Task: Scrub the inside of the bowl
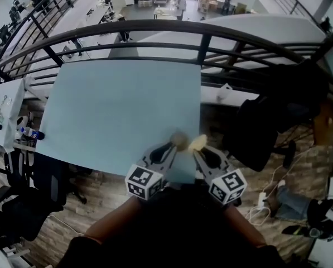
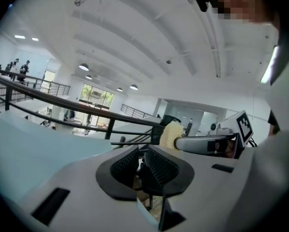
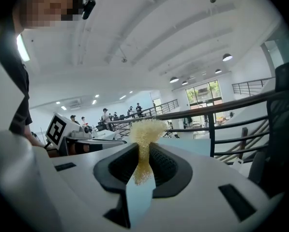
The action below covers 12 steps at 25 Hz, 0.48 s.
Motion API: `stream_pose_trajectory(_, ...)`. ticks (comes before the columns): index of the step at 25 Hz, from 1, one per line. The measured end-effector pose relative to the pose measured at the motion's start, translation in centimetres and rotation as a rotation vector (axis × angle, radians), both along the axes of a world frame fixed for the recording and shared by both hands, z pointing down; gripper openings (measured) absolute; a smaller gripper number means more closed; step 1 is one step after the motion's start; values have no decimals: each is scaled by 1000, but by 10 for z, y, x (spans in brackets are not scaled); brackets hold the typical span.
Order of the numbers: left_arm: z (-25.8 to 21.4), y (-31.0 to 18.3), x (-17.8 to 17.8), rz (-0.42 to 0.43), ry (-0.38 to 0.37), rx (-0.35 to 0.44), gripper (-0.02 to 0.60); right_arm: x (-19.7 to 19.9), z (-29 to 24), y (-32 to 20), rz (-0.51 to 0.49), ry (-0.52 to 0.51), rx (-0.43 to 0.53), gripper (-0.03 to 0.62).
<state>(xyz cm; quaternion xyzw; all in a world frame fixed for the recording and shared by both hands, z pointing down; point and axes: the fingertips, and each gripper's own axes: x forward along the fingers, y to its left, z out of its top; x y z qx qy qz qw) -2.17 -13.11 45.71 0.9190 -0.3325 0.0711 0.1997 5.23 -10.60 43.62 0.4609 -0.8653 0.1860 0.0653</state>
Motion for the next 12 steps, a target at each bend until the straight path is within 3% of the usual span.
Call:
stream_pose_trajectory(6,26,-17,11,25,-31,-79,126,18,12,-13,44,-18,-53,75)
stream_pose_trajectory(12,67,-39,1,-14,-85,-171,181,26,33,-39,31,-25,-86,75)
